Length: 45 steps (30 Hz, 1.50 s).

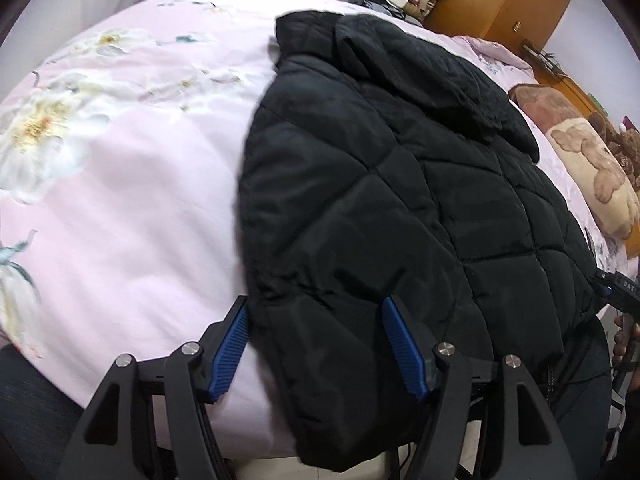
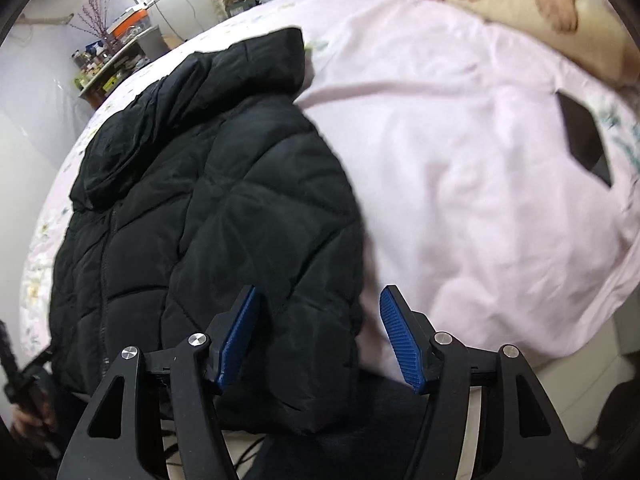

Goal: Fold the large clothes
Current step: 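Grasp the jacket hem with both grippers and lift it toward the hood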

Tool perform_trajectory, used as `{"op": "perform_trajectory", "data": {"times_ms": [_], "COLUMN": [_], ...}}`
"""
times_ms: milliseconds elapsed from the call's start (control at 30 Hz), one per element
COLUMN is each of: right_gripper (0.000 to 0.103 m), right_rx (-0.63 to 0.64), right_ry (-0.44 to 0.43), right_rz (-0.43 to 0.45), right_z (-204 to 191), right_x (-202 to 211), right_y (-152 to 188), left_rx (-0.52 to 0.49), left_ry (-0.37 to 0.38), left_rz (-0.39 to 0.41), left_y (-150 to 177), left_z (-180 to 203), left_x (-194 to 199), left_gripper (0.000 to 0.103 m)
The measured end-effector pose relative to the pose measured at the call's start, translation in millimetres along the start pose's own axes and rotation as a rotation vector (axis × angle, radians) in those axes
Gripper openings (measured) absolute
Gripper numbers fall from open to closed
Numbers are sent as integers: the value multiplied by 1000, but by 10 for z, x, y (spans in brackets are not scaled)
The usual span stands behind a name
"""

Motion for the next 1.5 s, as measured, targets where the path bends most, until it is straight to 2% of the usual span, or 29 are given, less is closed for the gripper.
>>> {"op": "perform_trajectory", "data": {"times_ms": [100, 200, 233, 267, 300, 333, 367, 400, 467, 733, 933, 1100, 1233, 1500], "right_gripper": [63, 63, 58, 45, 40, 26, 20, 19, 16, 13, 13, 13, 13, 13], "right_rx": [-5, -8, -4, -4, -8, -12, -19, -29, -25, 11, -54, -88, -96, -93], "right_ry": [-75, -102, -103, -103, -103, -108, -118, -131, -147, -212, -256, -284, -305, -314], "right_rz": [-34, -63, -65, -66, -64, -60, -53, -41, -15, 75, 105, 167, 228, 336], "right_z": [-46, -88, -106, -126, -133, -132, -133, -146, -211, -581, -493, -383, -402, -404], "right_x": [-88, -142, -141, -136, -115, -105, -79, -22, 89, 559, 793, 1040, 1144, 1232], "right_y": [17, 24, 21, 18, 13, -4, -25, -40, -90, -159, -3, -59, -307, -1045], "left_rx": [0, -20, -29, -39, -50, -59, -63, -60, -40, 0, 19, 39, 57, 89], "left_ry": [1, -20, -23, -21, -23, -25, -20, -8, 19, 102, 172, 225, 263, 333], "left_rz": [-16, -17, -20, -22, -21, -15, -9, 2, 32, 159, 170, 207, 249, 327], "left_y": [33, 42, 40, 34, 7, -12, -37, -68, -152, -346, -282, -498, -767, -1404], "left_z": [28, 74, 90, 111, 133, 152, 170, 178, 159, 28, -29, -41, 38, 195], "left_x": [-88, -122, -117, -104, -78, -44, 6, 72, 234, 938, 1235, 1416, 1482, 1574], "left_gripper": [70, 68, 64, 51, 40, 35, 26, 21, 19, 16, 15, 15, 15, 15]}}
Point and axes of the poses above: each gripper's, at about its wrist camera, not at the fingertips, and x roughly against the way its jaws point, z to its right, y to its underside, the point moved 4 cm from there along -x, roughly the way its jaws point, and after that the axes turned 14 degrees about x, right-handed, at the moved point
